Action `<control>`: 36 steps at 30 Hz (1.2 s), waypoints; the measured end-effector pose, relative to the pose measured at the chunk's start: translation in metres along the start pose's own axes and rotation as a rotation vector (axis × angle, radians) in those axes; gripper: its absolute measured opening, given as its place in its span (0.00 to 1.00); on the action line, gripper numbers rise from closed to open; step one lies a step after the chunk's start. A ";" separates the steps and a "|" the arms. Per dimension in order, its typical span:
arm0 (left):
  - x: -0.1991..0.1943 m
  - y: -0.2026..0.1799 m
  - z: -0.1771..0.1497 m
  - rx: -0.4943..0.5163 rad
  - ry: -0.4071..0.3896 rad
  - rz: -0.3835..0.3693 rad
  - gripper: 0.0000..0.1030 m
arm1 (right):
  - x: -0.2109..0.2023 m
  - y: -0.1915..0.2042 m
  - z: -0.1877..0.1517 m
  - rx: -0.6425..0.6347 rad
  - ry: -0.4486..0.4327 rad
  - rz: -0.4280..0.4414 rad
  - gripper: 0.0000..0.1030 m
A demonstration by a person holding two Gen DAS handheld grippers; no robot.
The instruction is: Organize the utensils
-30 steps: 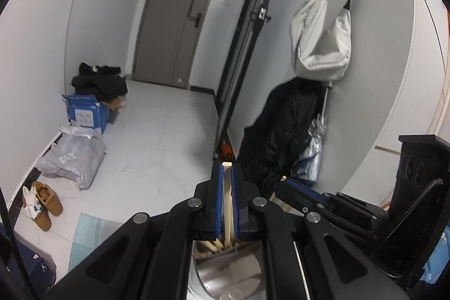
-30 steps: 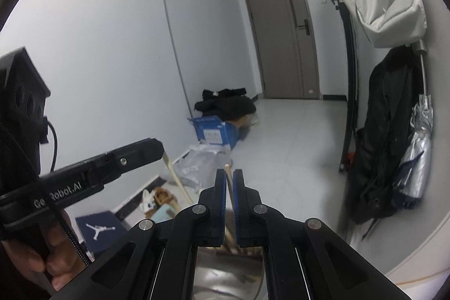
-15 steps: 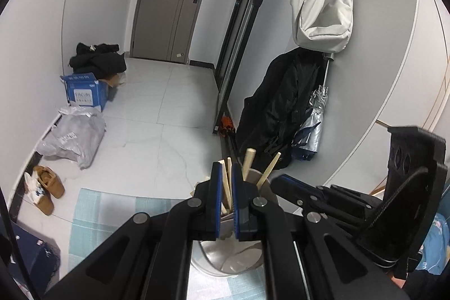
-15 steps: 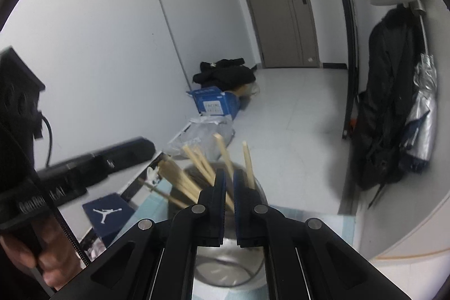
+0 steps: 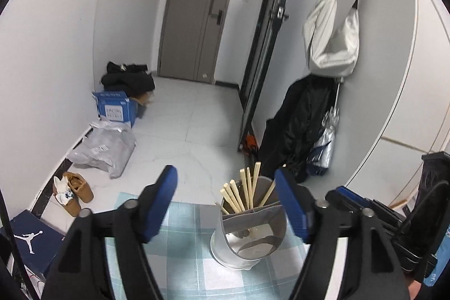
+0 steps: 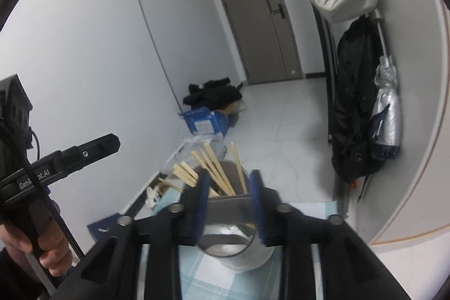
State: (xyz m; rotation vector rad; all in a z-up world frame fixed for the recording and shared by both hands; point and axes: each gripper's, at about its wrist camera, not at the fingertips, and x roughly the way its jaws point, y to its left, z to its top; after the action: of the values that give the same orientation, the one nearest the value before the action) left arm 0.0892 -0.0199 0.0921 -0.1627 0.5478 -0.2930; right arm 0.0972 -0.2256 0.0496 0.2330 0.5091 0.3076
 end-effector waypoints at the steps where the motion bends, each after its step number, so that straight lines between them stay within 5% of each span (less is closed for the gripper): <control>1: -0.006 -0.001 0.001 0.000 -0.011 0.018 0.78 | -0.006 0.003 0.001 -0.002 -0.010 0.000 0.36; 6: -0.036 0.002 0.000 0.000 -0.101 0.085 0.85 | -0.040 0.025 -0.002 -0.046 -0.087 0.015 0.59; 12: -0.060 0.007 -0.009 -0.016 -0.162 0.124 0.99 | -0.068 0.046 -0.015 -0.087 -0.135 0.009 0.74; 18: -0.068 0.003 -0.030 0.022 -0.180 0.137 0.99 | -0.088 0.050 -0.034 -0.082 -0.169 -0.020 0.86; 36: -0.063 0.014 -0.085 0.027 -0.226 0.197 0.99 | -0.100 0.049 -0.095 -0.092 -0.179 -0.071 0.95</control>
State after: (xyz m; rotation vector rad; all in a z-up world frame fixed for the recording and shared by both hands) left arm -0.0039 0.0071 0.0481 -0.1125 0.3328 -0.0878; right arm -0.0455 -0.2011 0.0272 0.1514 0.3245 0.2378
